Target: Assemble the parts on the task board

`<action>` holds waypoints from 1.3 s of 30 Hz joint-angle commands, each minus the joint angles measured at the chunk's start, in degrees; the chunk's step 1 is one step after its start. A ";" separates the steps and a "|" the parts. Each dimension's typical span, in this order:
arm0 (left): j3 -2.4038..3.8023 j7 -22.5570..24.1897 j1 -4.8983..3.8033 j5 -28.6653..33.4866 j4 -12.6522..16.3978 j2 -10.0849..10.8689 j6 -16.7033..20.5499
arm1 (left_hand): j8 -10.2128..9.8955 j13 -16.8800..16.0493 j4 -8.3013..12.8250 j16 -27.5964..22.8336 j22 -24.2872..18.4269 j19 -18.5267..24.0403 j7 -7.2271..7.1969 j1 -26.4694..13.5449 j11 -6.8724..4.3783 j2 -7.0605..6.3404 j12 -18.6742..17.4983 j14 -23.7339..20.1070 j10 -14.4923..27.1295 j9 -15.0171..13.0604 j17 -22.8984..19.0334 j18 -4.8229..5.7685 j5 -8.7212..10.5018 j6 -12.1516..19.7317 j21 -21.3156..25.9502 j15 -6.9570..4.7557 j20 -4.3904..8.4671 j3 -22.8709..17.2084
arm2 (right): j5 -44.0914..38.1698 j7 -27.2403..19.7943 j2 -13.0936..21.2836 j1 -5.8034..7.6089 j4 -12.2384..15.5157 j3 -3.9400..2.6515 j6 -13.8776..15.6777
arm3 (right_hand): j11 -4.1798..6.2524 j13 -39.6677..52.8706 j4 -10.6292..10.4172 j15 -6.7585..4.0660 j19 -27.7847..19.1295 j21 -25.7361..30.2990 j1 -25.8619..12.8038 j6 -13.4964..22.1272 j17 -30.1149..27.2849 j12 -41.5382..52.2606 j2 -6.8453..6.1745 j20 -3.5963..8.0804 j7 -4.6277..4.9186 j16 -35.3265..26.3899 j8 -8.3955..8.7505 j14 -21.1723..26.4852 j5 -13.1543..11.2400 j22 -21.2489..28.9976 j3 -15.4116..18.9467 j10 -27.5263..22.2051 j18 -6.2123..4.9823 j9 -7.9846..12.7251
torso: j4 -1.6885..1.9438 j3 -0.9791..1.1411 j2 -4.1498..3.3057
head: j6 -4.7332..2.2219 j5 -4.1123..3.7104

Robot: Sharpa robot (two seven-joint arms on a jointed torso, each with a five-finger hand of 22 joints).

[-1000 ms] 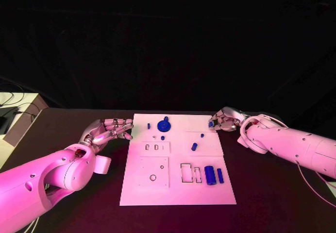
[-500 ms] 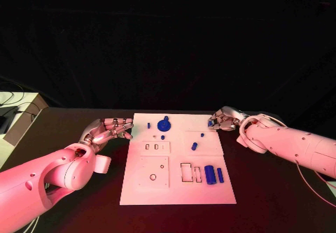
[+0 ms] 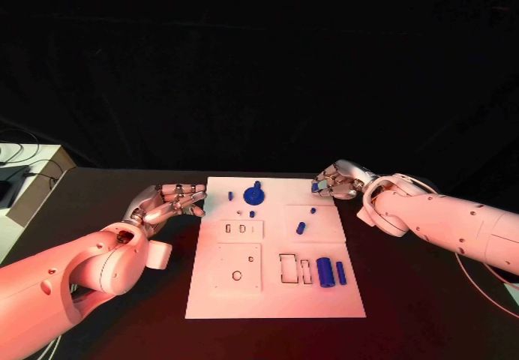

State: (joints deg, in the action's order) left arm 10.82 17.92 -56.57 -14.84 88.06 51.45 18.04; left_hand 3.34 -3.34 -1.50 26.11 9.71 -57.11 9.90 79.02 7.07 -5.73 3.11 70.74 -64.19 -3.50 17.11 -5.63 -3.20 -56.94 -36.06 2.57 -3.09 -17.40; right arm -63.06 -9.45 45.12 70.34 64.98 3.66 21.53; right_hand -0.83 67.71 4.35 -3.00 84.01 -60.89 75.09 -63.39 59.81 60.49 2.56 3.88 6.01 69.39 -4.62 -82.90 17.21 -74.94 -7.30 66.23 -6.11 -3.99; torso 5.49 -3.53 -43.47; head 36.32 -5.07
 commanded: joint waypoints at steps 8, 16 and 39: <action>0.05 0.37 0.03 -0.22 0.13 -0.17 -0.59 | 0.13 -0.04 0.33 -0.14 -0.05 0.25 0.11 0.02 -0.03 -0.33 0.25 -0.22 0.24 0.02 -0.07 -0.60 0.12 0.33 -0.19 -0.15 -0.01 0.11 | -3.55 7.15 -1.14 0.80 10.19 0.16 0.81 | 0.25 0.13 0.15 -0.42 2.66 0.22 -0.15 -1.48 -0.09 0.18 -0.17 0.24 0.01 -0.40 -0.15 -0.06 -0.45 -8.06 0.40 0.40 0.82 0.01 | 0.11 -0.09 -0.05 | -0.04 0.34; 0.04 0.26 0.03 -0.22 0.34 -0.18 -0.67 | 0.13 -0.04 0.33 -0.14 -0.05 0.25 0.11 0.02 -0.03 -0.33 0.25 -0.22 0.24 0.02 -0.07 -0.60 0.12 0.33 -0.19 -0.15 -0.01 0.11 | -10.29 14.84 -3.88 0.08 15.57 0.78 1.82 | 0.29 0.16 0.15 -0.45 2.65 0.61 -0.11 -1.70 -0.44 0.14 -0.08 0.27 -0.02 -0.69 -0.22 -0.03 -0.52 -7.97 0.36 0.47 0.76 -0.01 | 0.16 -0.17 -0.04 | 0.32 0.91; 0.04 0.05 0.04 -0.22 0.54 -0.10 -0.93 | 0.10 -0.03 0.41 -0.22 -0.22 0.29 0.17 0.10 0.01 -0.38 0.25 -0.21 0.33 0.04 -0.11 -0.60 0.12 0.65 -0.28 -0.14 -0.02 0.24 | -24.07 24.12 -7.16 -3.14 20.95 1.33 4.17 | 0.31 0.05 0.53 -0.49 2.76 1.00 -0.33 -1.89 -0.94 -0.15 -0.80 0.34 0.04 -1.08 -0.15 -0.09 -0.28 -7.92 0.39 0.69 0.75 0.02 | 0.22 -0.08 -0.11 | 1.67 1.42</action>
State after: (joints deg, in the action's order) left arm 10.81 17.77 -56.55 -14.87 88.48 51.43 18.00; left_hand 3.34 -3.34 -1.26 26.11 9.53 -57.11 10.21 79.01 7.07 -5.73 3.11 70.74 -64.19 -3.51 17.05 -5.64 -3.20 -56.62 -36.06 2.57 -3.09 -17.16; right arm -83.65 12.77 37.98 67.26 85.78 5.00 24.88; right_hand -0.74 67.79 4.60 -3.00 84.00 -60.22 74.79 -63.74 58.94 60.49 2.23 3.87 5.66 68.60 -4.58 -82.90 16.77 -74.91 -7.03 66.55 -6.11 -3.99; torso 5.67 -3.64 -43.59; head 37.91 -3.69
